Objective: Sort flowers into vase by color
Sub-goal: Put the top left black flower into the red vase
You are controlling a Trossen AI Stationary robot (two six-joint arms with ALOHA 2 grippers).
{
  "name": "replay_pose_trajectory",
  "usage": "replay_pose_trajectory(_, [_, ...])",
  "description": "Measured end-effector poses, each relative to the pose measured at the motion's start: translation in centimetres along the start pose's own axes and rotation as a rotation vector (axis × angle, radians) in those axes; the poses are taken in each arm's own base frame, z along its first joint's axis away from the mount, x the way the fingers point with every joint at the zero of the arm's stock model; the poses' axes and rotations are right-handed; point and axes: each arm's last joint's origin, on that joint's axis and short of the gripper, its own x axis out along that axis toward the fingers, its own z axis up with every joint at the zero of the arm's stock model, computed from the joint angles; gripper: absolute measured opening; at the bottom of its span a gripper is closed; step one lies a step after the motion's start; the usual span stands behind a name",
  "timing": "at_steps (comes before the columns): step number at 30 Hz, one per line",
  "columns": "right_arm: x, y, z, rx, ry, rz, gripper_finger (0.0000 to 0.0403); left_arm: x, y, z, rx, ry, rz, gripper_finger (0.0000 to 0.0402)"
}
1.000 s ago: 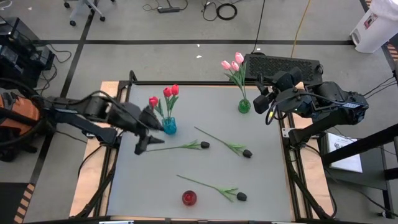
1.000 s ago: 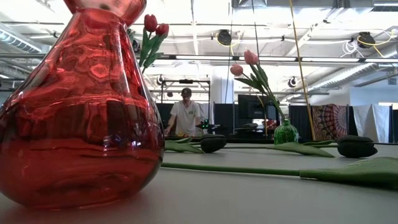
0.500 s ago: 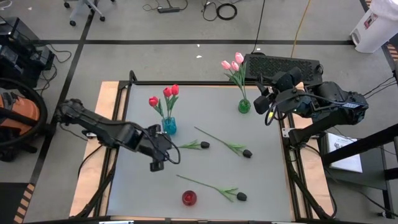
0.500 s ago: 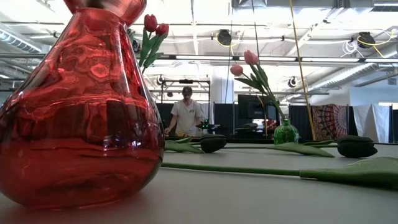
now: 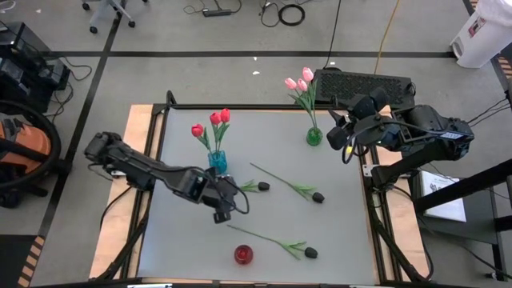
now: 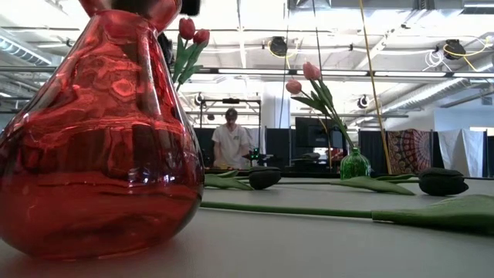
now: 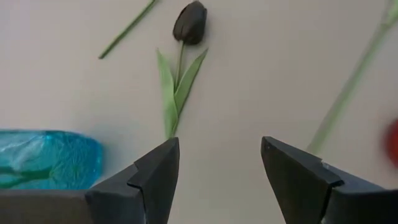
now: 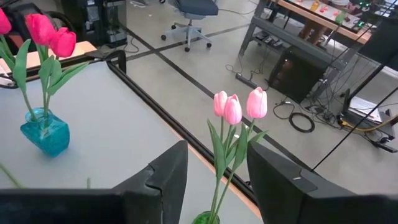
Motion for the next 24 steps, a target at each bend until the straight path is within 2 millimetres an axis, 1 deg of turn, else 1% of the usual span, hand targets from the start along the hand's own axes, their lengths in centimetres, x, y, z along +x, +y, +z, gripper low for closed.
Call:
replay_pose_trajectory(5, [0.0, 0.0, 0.0, 0.0, 0.003, 0.005, 0.0157, 2.9, 0.4, 0.3, -0.007, 0.082, 0.032, 0.0233])
replay_pose_trajectory(11, [0.0, 0.1, 0.0, -0.015, 0.013, 0.022, 0.0157, 5.5, 1.4, 0.5, -0.028, 0.168, 0.032, 0.0233])
replay_pose_trajectory(17, [0.0, 0.1, 0.0, -0.015, 0.012, 0.022, 0.0157, 6.9, 2.5, 1.2, -0.073, 0.192, -0.001, 0.0233])
replay_pose_trajectory(24, [0.0, 0.1, 0.0, -0.012, 0.01, 0.023, 0.0157, 7.9, 4.0, 1.9, -0.085, 0.219, -0.069, 0.0233])
